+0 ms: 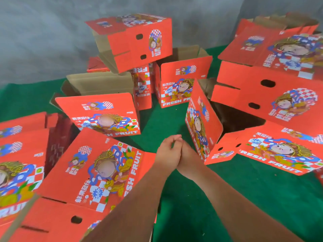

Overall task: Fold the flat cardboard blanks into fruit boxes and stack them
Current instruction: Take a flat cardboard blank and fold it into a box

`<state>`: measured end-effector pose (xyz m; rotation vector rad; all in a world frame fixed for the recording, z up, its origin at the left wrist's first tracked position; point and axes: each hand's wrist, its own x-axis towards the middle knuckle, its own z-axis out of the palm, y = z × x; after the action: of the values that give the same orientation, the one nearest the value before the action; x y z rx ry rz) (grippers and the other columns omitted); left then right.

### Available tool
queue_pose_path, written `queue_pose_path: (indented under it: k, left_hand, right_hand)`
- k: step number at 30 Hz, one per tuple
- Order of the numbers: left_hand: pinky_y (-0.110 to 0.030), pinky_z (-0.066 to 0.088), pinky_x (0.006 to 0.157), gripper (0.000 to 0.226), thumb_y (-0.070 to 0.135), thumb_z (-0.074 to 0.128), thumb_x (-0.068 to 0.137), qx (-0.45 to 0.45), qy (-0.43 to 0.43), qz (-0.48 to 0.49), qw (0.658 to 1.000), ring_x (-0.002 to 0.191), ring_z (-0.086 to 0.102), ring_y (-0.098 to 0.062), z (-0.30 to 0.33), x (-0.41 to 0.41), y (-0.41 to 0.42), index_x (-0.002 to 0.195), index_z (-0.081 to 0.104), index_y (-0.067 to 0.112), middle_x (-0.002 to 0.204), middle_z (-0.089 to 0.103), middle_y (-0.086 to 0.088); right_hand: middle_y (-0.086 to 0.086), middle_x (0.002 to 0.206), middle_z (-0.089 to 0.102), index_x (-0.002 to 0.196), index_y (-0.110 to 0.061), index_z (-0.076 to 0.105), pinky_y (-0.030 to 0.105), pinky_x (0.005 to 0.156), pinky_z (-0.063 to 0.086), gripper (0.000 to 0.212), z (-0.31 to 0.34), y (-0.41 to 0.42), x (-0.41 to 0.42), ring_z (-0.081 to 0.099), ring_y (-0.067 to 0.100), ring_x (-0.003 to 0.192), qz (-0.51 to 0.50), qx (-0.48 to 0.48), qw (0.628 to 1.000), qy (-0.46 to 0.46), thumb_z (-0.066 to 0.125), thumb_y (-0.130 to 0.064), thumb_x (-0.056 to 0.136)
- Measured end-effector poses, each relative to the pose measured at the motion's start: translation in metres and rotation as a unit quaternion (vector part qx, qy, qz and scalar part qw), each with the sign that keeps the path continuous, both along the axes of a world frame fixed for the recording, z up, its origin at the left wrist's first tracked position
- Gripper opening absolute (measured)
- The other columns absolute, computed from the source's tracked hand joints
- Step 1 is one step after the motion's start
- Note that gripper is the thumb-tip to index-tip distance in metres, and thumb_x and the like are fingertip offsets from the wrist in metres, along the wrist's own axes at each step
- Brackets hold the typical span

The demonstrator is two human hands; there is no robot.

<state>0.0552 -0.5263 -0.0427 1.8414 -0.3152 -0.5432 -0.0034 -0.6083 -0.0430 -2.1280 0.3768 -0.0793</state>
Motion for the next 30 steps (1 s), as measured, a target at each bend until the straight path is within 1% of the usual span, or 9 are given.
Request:
queue_pose_path:
  k: [5, 10, 13, 15, 18, 21, 24, 27, 30]
  left_hand:
    - [-0.009, 0.047, 0.078, 0.024, 0.012, 0.050, 0.103, -0.032, 0.027, 0.100, 0.994, 0.080, 0.064, 0.011, -0.009, 0.002, 0.077, 0.114, 0.064, 0.028, 0.102, 0.069, 0.015]
    - [-0.015, 0.051, 0.082, 0.023, 0.020, 0.058, 0.101, 0.030, 0.047, 0.134, 0.989, 0.087, 0.066, 0.010, -0.024, -0.014, 0.154, 0.104, 0.067, 0.041, 0.096, 0.072, 0.023]
    - [-0.038, 0.051, 0.100, 0.039, 0.023, 0.060, 0.094, 0.164, -0.022, 0.109, 0.980, 0.112, 0.067, -0.016, -0.044, -0.019, 0.201, 0.132, 0.065, 0.029, 0.120, 0.073, 0.009]
    - [-0.041, 0.036, 0.114, 0.056, 0.037, 0.061, 0.090, 0.343, -0.112, 0.103, 0.927, 0.135, 0.047, -0.026, -0.054, -0.018, 0.234, 0.146, 0.053, 0.034, 0.153, 0.050, 0.004]
    - [-0.051, 0.017, 0.120, 0.076, 0.045, 0.069, 0.083, 0.424, -0.167, 0.202, 0.867, 0.145, 0.024, -0.036, -0.048, -0.013, 0.278, 0.153, 0.039, 0.040, 0.168, 0.020, -0.001]
    - [-0.057, 0.022, 0.118, 0.081, 0.044, 0.067, 0.083, 0.453, -0.158, 0.272, 0.834, 0.142, 0.028, -0.040, -0.038, 0.000, 0.310, 0.156, 0.034, 0.033, 0.164, 0.028, -0.002]
    - [-0.057, 0.029, 0.110, 0.074, 0.050, 0.064, 0.088, 0.469, -0.133, 0.275, 0.829, 0.129, 0.040, -0.045, -0.028, 0.009, 0.314, 0.155, 0.036, 0.033, 0.150, 0.043, -0.006]
    - [-0.057, 0.035, 0.110, 0.070, 0.048, 0.070, 0.088, 0.391, -0.096, 0.294, 0.867, 0.129, 0.045, -0.046, -0.016, 0.016, 0.308, 0.151, 0.044, 0.034, 0.145, 0.043, -0.014]
    - [-0.050, 0.038, 0.113, 0.064, 0.030, 0.073, 0.090, 0.271, -0.084, 0.292, 0.914, 0.128, 0.048, -0.041, -0.011, 0.011, 0.303, 0.150, 0.050, 0.026, 0.134, 0.048, -0.015]
  right_hand:
    - [0.002, 0.138, 0.062, 0.147, -0.022, 0.044, 0.038, 0.106, 0.046, 0.054, -0.004, 0.060, 0.017, 0.060, 0.022, 0.126, 0.008, 0.022, 0.998, 0.066, 0.056, -0.015, 0.095]
    - [-0.009, 0.109, 0.060, 0.136, -0.025, 0.051, 0.032, 0.104, 0.043, 0.041, -0.028, 0.138, 0.020, 0.060, 0.022, 0.118, -0.063, 0.133, 0.980, 0.136, 0.059, -0.023, 0.096]
    - [0.002, 0.125, 0.056, 0.144, -0.021, 0.045, 0.036, 0.103, 0.044, 0.070, -0.057, 0.170, -0.001, 0.054, 0.033, 0.127, -0.160, 0.126, 0.949, 0.239, 0.074, -0.045, 0.085]
    - [0.016, 0.146, 0.045, 0.156, -0.022, 0.027, 0.043, 0.112, 0.040, 0.097, -0.072, 0.172, -0.021, 0.046, 0.038, 0.136, -0.177, 0.076, 0.928, 0.321, 0.076, -0.056, 0.079]
    - [0.015, 0.144, 0.046, 0.149, -0.018, 0.038, 0.043, 0.109, 0.041, 0.078, -0.091, 0.160, -0.040, 0.046, 0.037, 0.131, -0.198, 0.105, 0.904, 0.364, 0.069, -0.046, 0.083]
    - [0.013, 0.114, 0.068, 0.122, -0.009, 0.063, 0.034, 0.085, 0.051, 0.035, -0.092, 0.152, -0.042, 0.065, 0.028, 0.103, -0.167, 0.262, 0.900, 0.306, 0.065, -0.025, 0.091]
    - [0.016, 0.095, 0.070, 0.103, -0.006, 0.064, 0.031, 0.062, 0.044, 0.011, -0.084, 0.144, -0.038, 0.063, 0.023, 0.077, -0.218, 0.275, 0.911, 0.216, 0.060, -0.013, 0.096]
    - [0.024, 0.098, 0.066, 0.105, -0.002, 0.063, 0.049, 0.071, 0.053, 0.010, -0.073, 0.126, -0.030, 0.059, 0.025, 0.079, -0.279, 0.288, 0.906, 0.134, 0.059, -0.002, 0.096]
    - [0.025, 0.101, 0.071, 0.105, -0.004, 0.066, 0.040, 0.073, 0.052, 0.016, -0.052, 0.095, -0.027, 0.064, 0.029, 0.081, -0.271, 0.272, 0.923, 0.037, 0.064, 0.005, 0.093]
